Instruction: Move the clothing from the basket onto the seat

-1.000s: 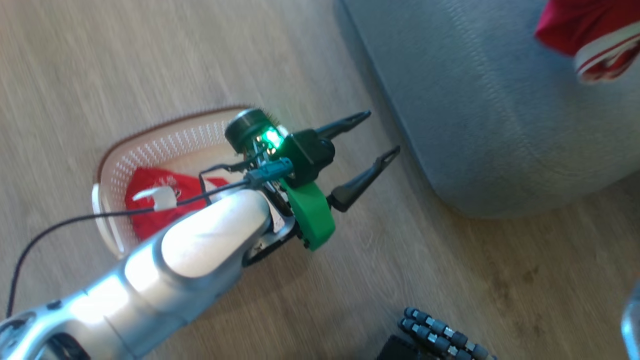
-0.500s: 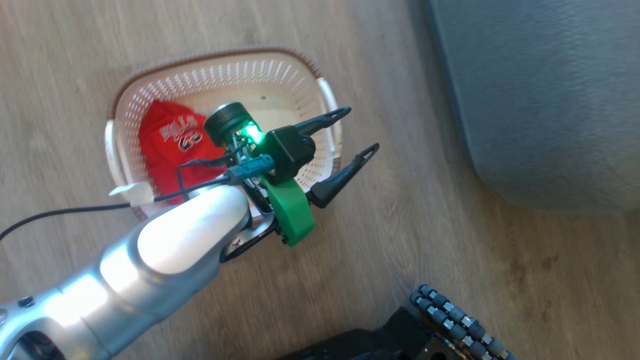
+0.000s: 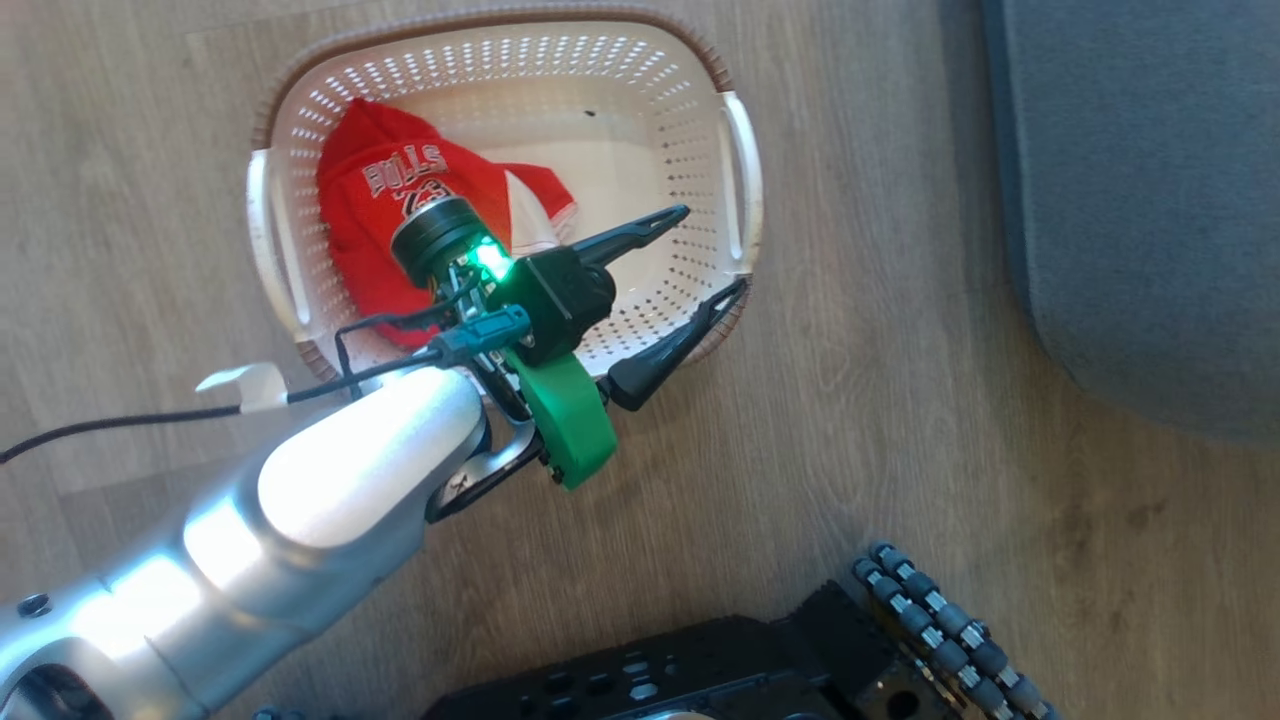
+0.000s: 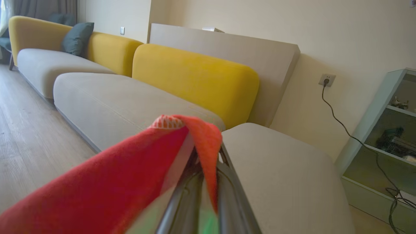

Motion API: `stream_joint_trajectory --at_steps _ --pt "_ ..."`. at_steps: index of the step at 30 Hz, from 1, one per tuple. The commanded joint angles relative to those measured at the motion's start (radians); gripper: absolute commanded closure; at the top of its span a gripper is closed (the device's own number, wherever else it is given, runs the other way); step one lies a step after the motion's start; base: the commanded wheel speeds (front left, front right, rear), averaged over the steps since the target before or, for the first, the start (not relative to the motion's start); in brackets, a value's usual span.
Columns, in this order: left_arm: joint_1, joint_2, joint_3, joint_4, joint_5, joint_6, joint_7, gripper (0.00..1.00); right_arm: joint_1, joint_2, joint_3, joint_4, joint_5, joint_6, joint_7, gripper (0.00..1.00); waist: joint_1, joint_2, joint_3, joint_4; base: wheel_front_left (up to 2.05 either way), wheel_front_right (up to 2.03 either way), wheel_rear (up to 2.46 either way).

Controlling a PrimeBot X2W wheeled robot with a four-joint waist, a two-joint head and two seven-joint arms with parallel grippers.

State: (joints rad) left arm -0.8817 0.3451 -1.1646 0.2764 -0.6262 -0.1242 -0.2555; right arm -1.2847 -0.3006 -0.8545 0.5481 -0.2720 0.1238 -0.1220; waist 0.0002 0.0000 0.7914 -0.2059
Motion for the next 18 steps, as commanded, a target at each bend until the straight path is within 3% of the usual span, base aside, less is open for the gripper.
stream_joint_trajectory --at_steps 1,5,10,11,12,13,14,18 --pt "-0.003 0.003 0.029 -0.034 0.003 -0.003 -0.005 0.00 0.054 -0.034 -0.050 -0.027 -0.014 0.007 0.005 1.00 -0.0002 0.0000 -0.002 0.012 0.00 0.00 0.00" --pt "-0.002 0.004 0.039 -0.030 0.002 -0.004 -0.006 0.00 0.110 -0.045 -0.103 0.032 -0.032 0.007 -0.007 1.00 -0.0002 0.0000 -0.005 0.019 0.00 0.00 0.00" --pt "0.004 -0.001 0.049 -0.022 0.000 -0.004 -0.006 0.00 0.172 -0.097 -0.142 0.204 -0.041 0.007 -0.071 1.00 -0.0002 0.0000 -0.016 0.020 0.00 0.00 0.00" --pt "0.006 -0.004 0.051 -0.021 0.000 -0.005 -0.006 0.00 0.179 -0.108 -0.149 0.237 -0.038 0.007 -0.085 0.82 -0.0002 0.0000 -0.020 0.020 0.00 0.00 0.00" --pt "0.009 -0.007 0.054 -0.019 -0.001 -0.005 -0.006 0.00 0.187 -0.119 -0.151 0.270 -0.036 0.007 -0.097 0.55 -0.0002 0.0000 -0.024 0.019 0.00 0.00 0.00" --pt "0.011 -0.010 0.056 -0.017 -0.002 -0.005 -0.006 0.00 0.192 -0.129 -0.148 0.302 -0.032 0.007 -0.107 0.11 -0.0002 0.0000 -0.029 0.019 0.00 0.00 0.00" --pt "0.014 -0.012 0.060 -0.016 -0.002 -0.005 -0.006 0.00 0.196 -0.139 -0.149 0.329 -0.023 0.007 -0.117 0.00 -0.0002 0.0000 -0.034 0.019 0.00 0.00 0.00" --pt "0.026 -0.023 0.075 -0.008 -0.003 -0.006 -0.006 0.00 0.233 -0.173 -0.123 0.423 0.008 0.007 -0.136 0.00 -0.0002 0.0000 -0.062 0.019 0.00 0.00 0.00"
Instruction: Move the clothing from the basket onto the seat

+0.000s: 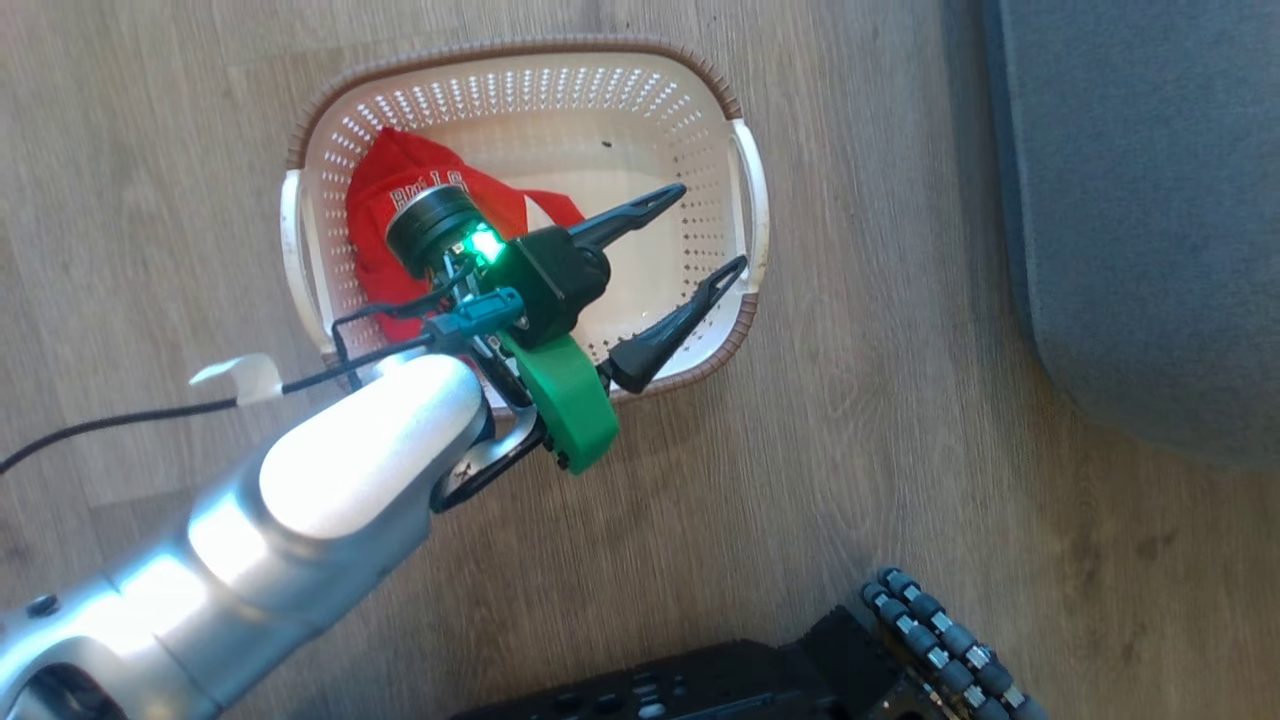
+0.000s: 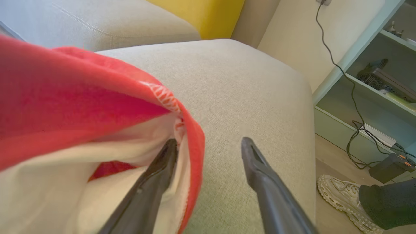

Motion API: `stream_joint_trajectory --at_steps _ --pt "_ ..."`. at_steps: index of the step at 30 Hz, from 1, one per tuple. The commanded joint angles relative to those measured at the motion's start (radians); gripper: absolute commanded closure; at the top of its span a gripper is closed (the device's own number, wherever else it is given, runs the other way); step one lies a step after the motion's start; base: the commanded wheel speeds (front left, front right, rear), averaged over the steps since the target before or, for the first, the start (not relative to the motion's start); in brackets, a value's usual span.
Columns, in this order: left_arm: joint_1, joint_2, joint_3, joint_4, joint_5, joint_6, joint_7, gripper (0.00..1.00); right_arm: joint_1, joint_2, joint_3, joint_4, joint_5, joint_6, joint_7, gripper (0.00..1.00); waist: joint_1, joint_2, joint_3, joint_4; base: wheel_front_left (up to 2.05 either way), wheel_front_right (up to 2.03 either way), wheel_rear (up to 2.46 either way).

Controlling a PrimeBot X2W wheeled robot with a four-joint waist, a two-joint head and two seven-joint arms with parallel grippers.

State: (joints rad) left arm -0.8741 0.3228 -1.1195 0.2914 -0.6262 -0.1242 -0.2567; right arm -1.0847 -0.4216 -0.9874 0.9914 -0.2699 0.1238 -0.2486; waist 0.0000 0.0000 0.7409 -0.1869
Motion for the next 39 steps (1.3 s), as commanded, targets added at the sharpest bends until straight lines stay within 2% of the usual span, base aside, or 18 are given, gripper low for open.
stream_joint_trajectory --at_steps 1,5,15,22,27,31,35,39 --pt "0.023 -0.004 0.035 -0.021 -0.003 -0.006 -0.005 0.00 0.046 -0.059 0.019 -0.006 0.013 0.007 -0.011 0.00 0.0000 0.0000 -0.020 0.001 0.00 0.00 0.00" --pt "0.040 -0.020 0.053 -0.013 -0.002 -0.006 -0.005 0.00 0.107 -0.065 0.105 -0.024 0.055 0.007 -0.013 0.00 0.0000 0.0000 -0.053 0.005 0.00 0.00 0.00" --pt "0.073 -0.050 0.070 0.014 -0.005 -0.006 -0.005 0.00 0.266 -0.022 0.369 -0.187 0.322 0.007 -0.013 0.00 0.0000 0.0000 -0.143 0.020 0.00 0.00 0.00" --pt "0.118 -0.081 0.120 0.029 -0.005 -0.006 -0.005 0.00 0.372 0.014 0.545 -0.299 0.435 0.007 -0.013 0.00 0.0000 0.0000 -0.219 0.053 0.00 0.00 0.00" --pt "0.165 -0.090 0.164 0.053 0.008 -0.006 -0.005 0.00 0.419 0.086 0.675 -0.421 0.435 0.007 -0.013 0.00 0.0000 0.0000 -0.282 0.078 0.00 0.00 0.00" --pt "0.196 -0.098 0.202 0.069 0.014 -0.006 -0.005 0.00 0.436 0.145 0.734 -0.491 0.414 0.007 -0.013 0.00 0.0000 0.0000 -0.322 0.096 0.00 0.00 0.00" --pt "0.237 -0.111 0.277 0.092 0.034 -0.006 -0.005 0.00 0.463 0.208 0.801 -0.554 0.403 0.007 -0.013 0.00 0.0000 0.0000 -0.371 0.127 0.00 0.00 0.00" --pt "0.281 -0.126 0.371 0.113 0.061 -0.006 -0.005 0.00 0.505 0.232 0.886 -0.595 0.413 0.007 -0.013 0.00 0.0000 0.0000 -0.420 0.159 0.00 0.00 0.00"
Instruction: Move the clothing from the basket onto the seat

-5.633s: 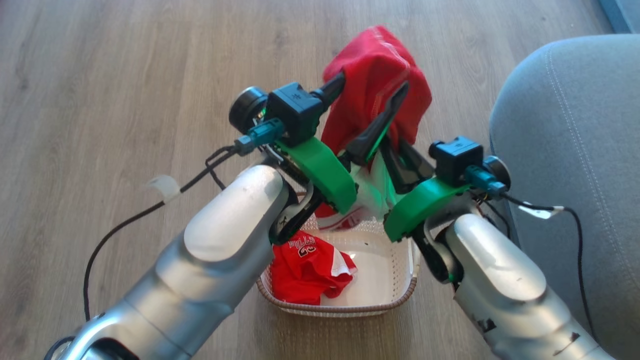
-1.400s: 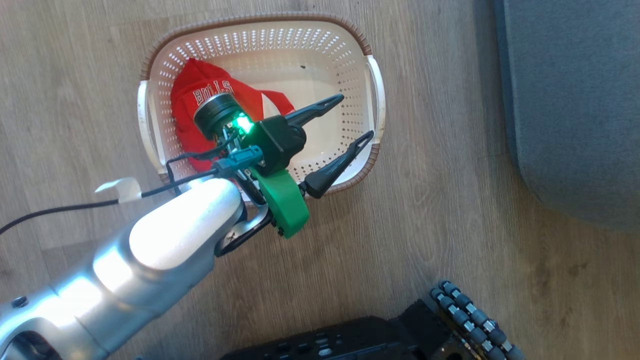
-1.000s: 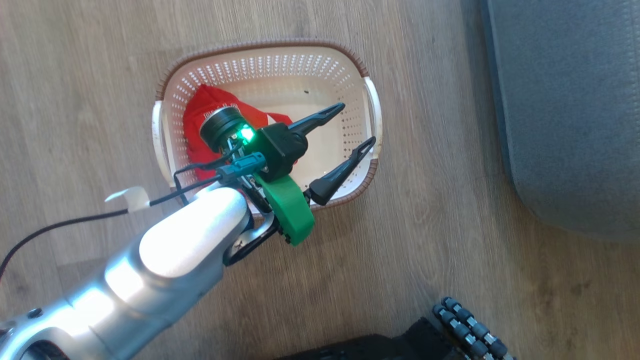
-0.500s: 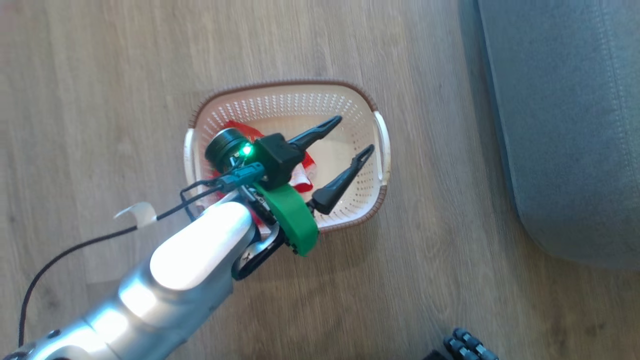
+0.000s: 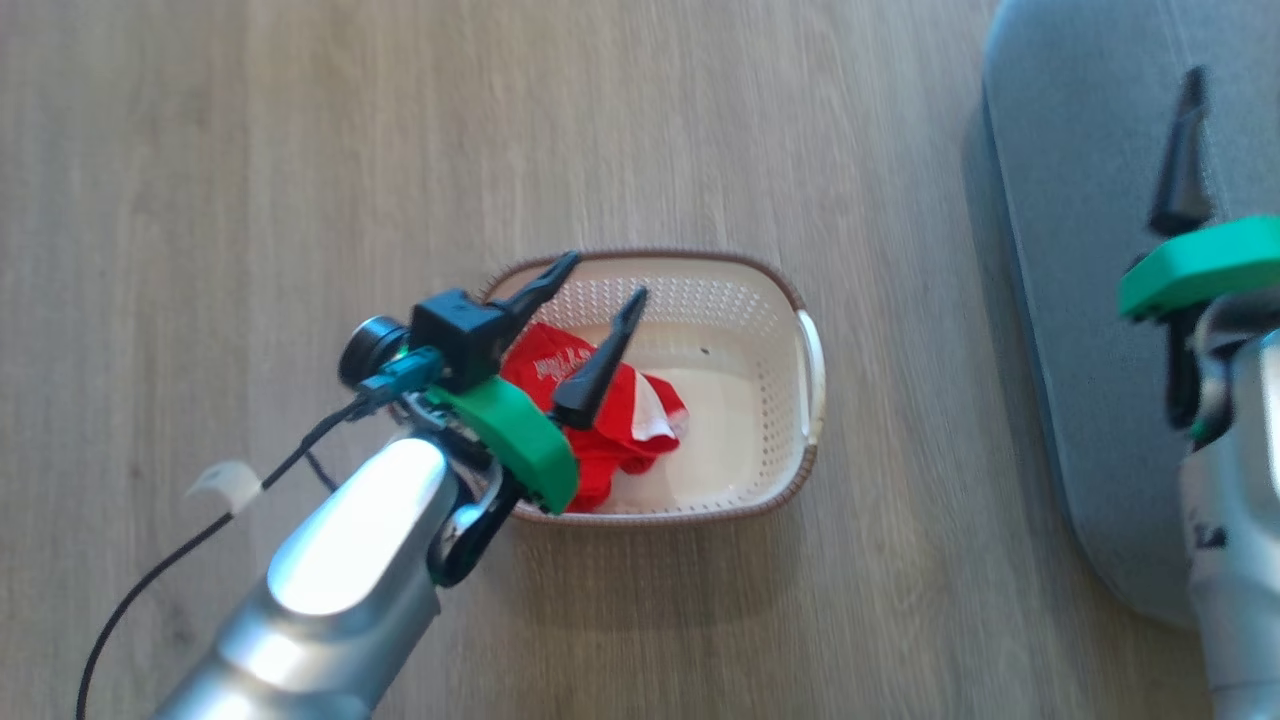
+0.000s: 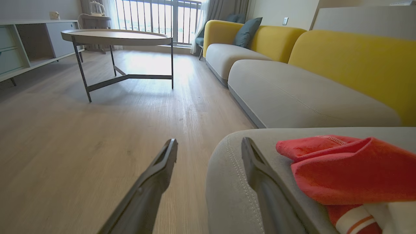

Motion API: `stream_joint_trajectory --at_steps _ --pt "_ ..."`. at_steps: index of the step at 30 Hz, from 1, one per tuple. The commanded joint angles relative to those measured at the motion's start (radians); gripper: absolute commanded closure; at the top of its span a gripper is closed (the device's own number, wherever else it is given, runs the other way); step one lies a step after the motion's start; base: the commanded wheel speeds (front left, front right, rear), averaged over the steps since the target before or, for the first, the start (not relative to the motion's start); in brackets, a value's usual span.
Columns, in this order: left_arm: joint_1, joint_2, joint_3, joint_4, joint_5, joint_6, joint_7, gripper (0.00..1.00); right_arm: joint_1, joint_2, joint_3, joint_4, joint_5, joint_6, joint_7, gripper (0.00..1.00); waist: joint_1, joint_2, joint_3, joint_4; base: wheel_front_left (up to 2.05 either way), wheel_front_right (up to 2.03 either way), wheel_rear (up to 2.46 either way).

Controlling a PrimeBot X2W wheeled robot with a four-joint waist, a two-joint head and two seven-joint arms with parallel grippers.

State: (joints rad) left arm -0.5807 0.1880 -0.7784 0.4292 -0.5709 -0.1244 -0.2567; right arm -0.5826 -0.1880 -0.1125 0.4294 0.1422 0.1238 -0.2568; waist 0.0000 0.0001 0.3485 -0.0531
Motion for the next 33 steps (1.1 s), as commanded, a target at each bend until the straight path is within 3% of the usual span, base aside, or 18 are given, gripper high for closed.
stream_joint_trajectory --at_steps 1,11,22,33 --pt "-0.001 0.006 0.055 -0.019 0.014 -0.006 -0.005 0.00 0.014 0.003 0.030 -0.042 0.007 0.007 -0.005 0.00 0.0000 -0.0001 -0.039 0.032 0.00 0.00 0.00" --pt "0.117 -0.014 0.318 0.015 0.112 0.001 -0.005 0.00 0.134 0.031 0.168 -0.121 0.068 0.007 -0.005 0.00 0.0000 -0.0001 -0.148 0.068 0.00 0.00 0.00" --pt "0.292 -0.044 0.590 -0.049 0.249 0.039 -0.005 0.00 0.249 0.099 0.218 -0.148 0.067 0.007 -0.005 0.00 0.0000 -0.0001 -0.227 0.053 0.00 0.00 0.00" --pt "0.400 -0.097 0.725 -0.096 0.331 0.023 -0.005 0.00 0.325 0.132 0.221 -0.114 0.061 0.007 -0.005 0.00 0.0000 -0.0001 -0.289 0.025 0.00 0.00 0.00"
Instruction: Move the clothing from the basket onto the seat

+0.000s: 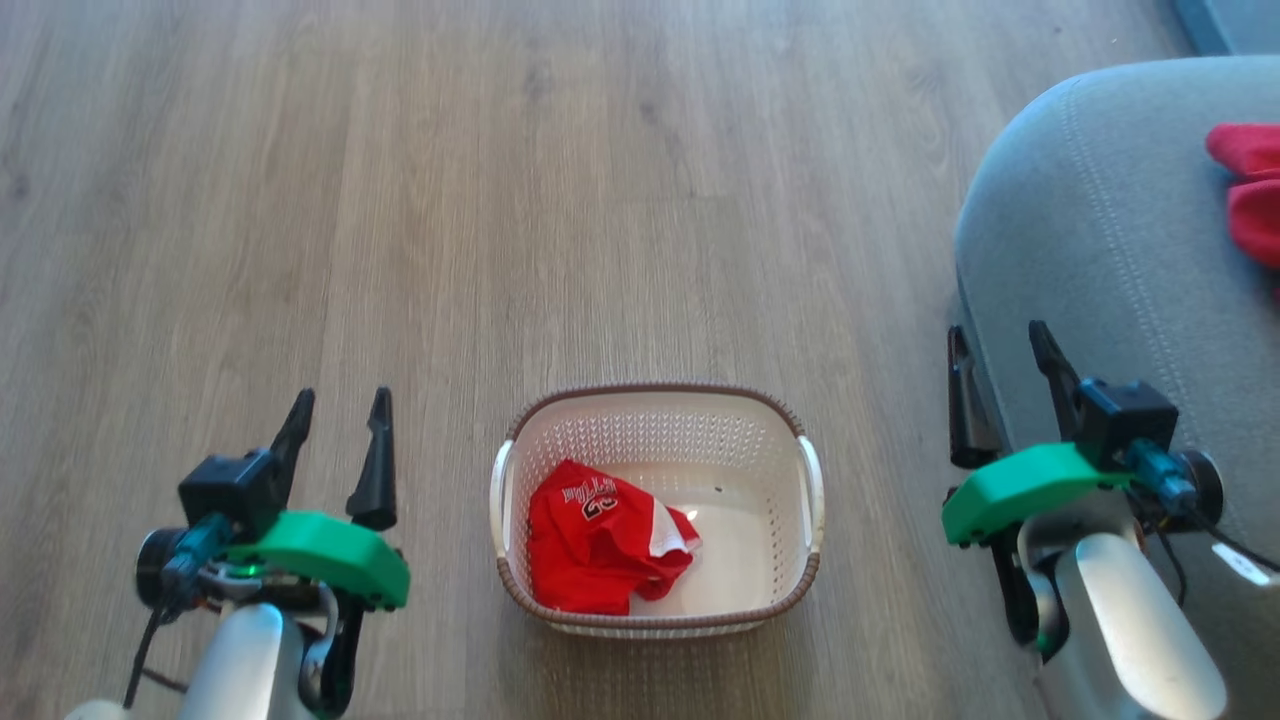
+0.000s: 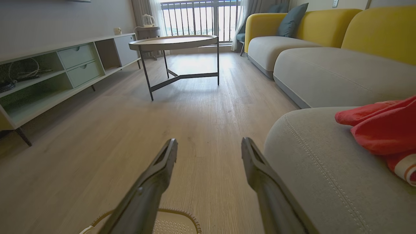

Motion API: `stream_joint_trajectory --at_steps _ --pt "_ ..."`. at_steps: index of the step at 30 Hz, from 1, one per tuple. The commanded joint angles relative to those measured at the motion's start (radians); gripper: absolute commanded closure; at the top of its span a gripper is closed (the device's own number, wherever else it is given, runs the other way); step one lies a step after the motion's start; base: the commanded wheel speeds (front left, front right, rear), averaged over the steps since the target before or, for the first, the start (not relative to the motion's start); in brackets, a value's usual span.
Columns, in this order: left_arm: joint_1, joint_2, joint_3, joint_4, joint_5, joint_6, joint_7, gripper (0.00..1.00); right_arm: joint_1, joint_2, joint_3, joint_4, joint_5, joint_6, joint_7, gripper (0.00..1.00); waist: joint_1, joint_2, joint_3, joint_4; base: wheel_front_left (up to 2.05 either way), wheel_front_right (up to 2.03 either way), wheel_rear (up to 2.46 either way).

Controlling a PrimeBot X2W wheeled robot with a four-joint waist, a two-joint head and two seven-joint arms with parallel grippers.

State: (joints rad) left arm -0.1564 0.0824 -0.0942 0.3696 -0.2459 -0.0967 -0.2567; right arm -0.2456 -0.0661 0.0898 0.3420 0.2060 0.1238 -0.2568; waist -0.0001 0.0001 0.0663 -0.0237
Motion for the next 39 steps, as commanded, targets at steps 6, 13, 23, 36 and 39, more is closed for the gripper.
stream_joint_trajectory --at_steps 6,13,23,36,39 --pt "0.020 -0.009 0.081 -0.045 0.030 -0.009 -0.005 0.00 0.018 0.013 0.016 -0.020 -0.006 0.007 -0.005 0.00 0.0001 -0.0001 -0.031 -0.012 0.00 0.00 0.00" --pt "0.065 -0.023 0.119 -0.065 0.055 -0.013 -0.005 0.00 0.060 0.015 0.004 -0.021 -0.025 0.007 -0.005 0.00 0.0001 -0.0001 -0.048 -0.014 0.00 0.00 0.00" --pt "0.093 -0.030 0.149 -0.087 0.081 -0.016 -0.005 0.00 0.085 0.016 0.002 -0.045 -0.016 0.007 -0.005 0.00 0.0001 -0.0001 -0.050 -0.013 0.00 0.00 0.00" --pt "0.091 -0.032 0.137 -0.101 0.077 -0.013 -0.005 0.00 0.080 0.016 0.008 -0.061 -0.008 0.007 -0.005 0.00 0.0001 -0.0001 -0.039 -0.013 0.00 0.00 0.00" --pt "0.091 -0.032 0.128 -0.102 0.071 -0.011 -0.005 0.00 0.080 0.016 0.008 -0.065 -0.006 0.007 -0.005 0.00 0.0001 -0.0001 -0.035 -0.013 0.00 0.00 0.00"
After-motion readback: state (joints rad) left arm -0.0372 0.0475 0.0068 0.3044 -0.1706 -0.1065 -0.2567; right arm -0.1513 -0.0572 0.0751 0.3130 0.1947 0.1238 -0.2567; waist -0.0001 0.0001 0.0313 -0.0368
